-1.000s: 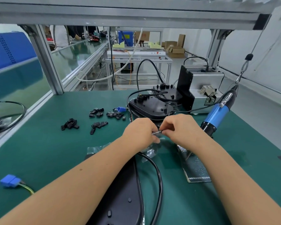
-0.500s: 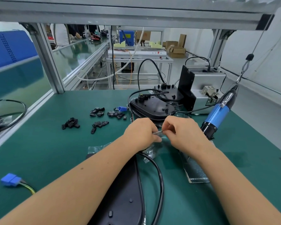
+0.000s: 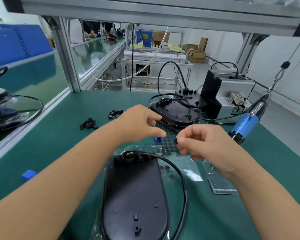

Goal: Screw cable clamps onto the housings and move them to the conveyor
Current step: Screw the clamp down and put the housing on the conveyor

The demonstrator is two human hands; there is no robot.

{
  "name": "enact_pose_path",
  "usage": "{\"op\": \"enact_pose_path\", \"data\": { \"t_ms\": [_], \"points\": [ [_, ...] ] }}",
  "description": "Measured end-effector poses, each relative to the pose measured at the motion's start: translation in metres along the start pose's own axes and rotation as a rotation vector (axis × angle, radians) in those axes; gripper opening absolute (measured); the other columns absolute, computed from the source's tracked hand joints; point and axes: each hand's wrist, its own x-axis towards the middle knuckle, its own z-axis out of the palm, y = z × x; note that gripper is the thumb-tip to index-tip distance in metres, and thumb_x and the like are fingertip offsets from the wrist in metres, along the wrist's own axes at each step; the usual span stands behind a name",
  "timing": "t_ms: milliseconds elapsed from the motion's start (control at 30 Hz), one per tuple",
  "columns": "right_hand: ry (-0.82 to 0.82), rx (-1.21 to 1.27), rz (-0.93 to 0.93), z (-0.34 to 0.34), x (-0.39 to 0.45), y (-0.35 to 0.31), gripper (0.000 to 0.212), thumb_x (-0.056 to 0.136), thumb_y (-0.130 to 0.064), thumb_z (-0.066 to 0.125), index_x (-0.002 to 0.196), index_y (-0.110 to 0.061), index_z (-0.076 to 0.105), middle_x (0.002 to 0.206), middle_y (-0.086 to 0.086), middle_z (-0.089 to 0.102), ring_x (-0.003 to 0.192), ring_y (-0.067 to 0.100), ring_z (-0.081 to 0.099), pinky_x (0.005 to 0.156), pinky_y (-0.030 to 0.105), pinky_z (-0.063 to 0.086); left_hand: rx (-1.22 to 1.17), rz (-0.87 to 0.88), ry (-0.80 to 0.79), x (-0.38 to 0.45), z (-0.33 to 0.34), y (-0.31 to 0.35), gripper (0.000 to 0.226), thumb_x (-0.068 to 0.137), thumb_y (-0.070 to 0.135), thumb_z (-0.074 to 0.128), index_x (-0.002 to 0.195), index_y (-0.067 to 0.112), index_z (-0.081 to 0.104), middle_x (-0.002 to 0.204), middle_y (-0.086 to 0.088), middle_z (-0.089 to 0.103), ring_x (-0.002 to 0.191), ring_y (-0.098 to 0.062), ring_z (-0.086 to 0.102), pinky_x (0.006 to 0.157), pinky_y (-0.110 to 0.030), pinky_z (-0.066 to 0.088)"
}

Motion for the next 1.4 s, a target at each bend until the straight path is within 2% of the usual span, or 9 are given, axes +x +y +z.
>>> {"op": "enact_pose_path", "data": {
  "t_ms": [133, 267, 333, 500, 733, 900, 1067, 1400],
  "points": [
    [-0.213, -0.125, -0.028, 0.036, -0.009, -0.023, 0.016, 0.084, -0.013, 0.067, 0.07, -0.02, 0.068, 0.056, -0.012, 0.058, 0.049, 0.0, 0.046, 0.05, 0.011, 0.038, -0.118, -0.084, 0.206, -0.035, -0.012, -0.043, 0.034, 0.082, 0.034, 0.073, 0.114, 0.023, 0.071, 0.098, 0.006, 0.072, 0.087, -0.006, 0.065, 0.072, -0.001, 0.04],
    [-0.299, -0.27, -0.06, 0.072, -0.014, -0.033, 0.014, 0.083, -0.016, 0.065, 0.07, -0.02, 0.069, 0.061, -0.011, 0.063, 0.052, -0.002, 0.05, 0.053, 0.009, 0.04, -0.303, -0.138, 0.302, -0.062, 0.004, -0.077, 0.019, 0.086, 0.026, 0.069, 0.105, 0.025, 0.074, 0.093, 0.014, 0.072, 0.08, 0.013, 0.062, 0.069, 0.002, 0.041],
    [-0.3, -0.333, -0.05, 0.086, -0.014, -0.034, 0.014, 0.084, -0.018, 0.064, 0.071, -0.02, 0.069, 0.059, -0.01, 0.062, 0.05, -0.001, 0.049, 0.053, 0.011, 0.041, -0.351, -0.139, 0.316, -0.067, 0.012, -0.084, 0.018, 0.086, 0.025, 0.069, 0.103, 0.026, 0.075, 0.092, 0.017, 0.072, 0.078, 0.016, 0.061, 0.068, 0.004, 0.04],
    [-0.253, -0.466, -0.016, 0.103, -0.01, -0.029, 0.013, 0.084, -0.022, 0.063, 0.072, -0.022, 0.068, 0.059, -0.015, 0.061, 0.052, 0.0, 0.05, 0.054, 0.014, 0.039, -0.395, -0.111, 0.312, -0.066, 0.019, -0.087, 0.017, 0.087, 0.024, 0.068, 0.102, 0.024, 0.076, 0.091, 0.015, 0.073, 0.081, 0.01, 0.063, 0.073, 0.001, 0.043],
    [-0.227, -0.496, -0.009, 0.105, -0.011, -0.028, 0.012, 0.082, -0.023, 0.065, 0.071, -0.024, 0.068, 0.053, -0.018, 0.058, 0.048, 0.001, 0.048, 0.05, 0.013, 0.036, -0.353, -0.093, 0.246, -0.065, 0.024, -0.092, 0.014, 0.087, 0.024, 0.067, 0.098, 0.024, 0.076, 0.084, 0.019, 0.069, 0.086, 0.005, 0.065, 0.082, -0.012, 0.048],
    [-0.21, -0.513, -0.019, 0.108, -0.012, -0.027, 0.011, 0.082, -0.025, 0.065, 0.071, -0.026, 0.068, 0.055, -0.017, 0.059, 0.049, 0.002, 0.048, 0.053, 0.019, 0.038, -0.347, -0.088, 0.244, -0.064, 0.025, -0.093, 0.012, 0.087, 0.024, 0.066, 0.094, 0.024, 0.077, 0.08, 0.023, 0.067, 0.085, 0.004, 0.065, 0.083, -0.016, 0.049],
    [-0.191, -0.537, -0.018, 0.109, -0.014, -0.026, 0.012, 0.083, -0.027, 0.065, 0.072, -0.027, 0.067, 0.053, -0.022, 0.057, 0.049, 0.0, 0.049, 0.051, 0.015, 0.035, -0.338, -0.086, 0.237, -0.064, 0.025, -0.093, 0.014, 0.089, 0.025, 0.065, 0.095, 0.024, 0.077, 0.088, 0.017, 0.07, 0.089, 0.0, 0.065, 0.086, -0.022, 0.049],
    [-0.183, -0.503, -0.025, 0.11, -0.017, -0.026, 0.013, 0.083, -0.027, 0.064, 0.07, -0.027, 0.067, 0.059, -0.019, 0.06, 0.052, 0.001, 0.05, 0.056, 0.018, 0.037, -0.367, -0.098, 0.231, -0.065, 0.026, -0.093, 0.013, 0.089, 0.026, 0.063, 0.093, 0.025, 0.076, 0.091, 0.015, 0.072, 0.09, -0.002, 0.066, 0.088, -0.026, 0.051]
  ]
}}
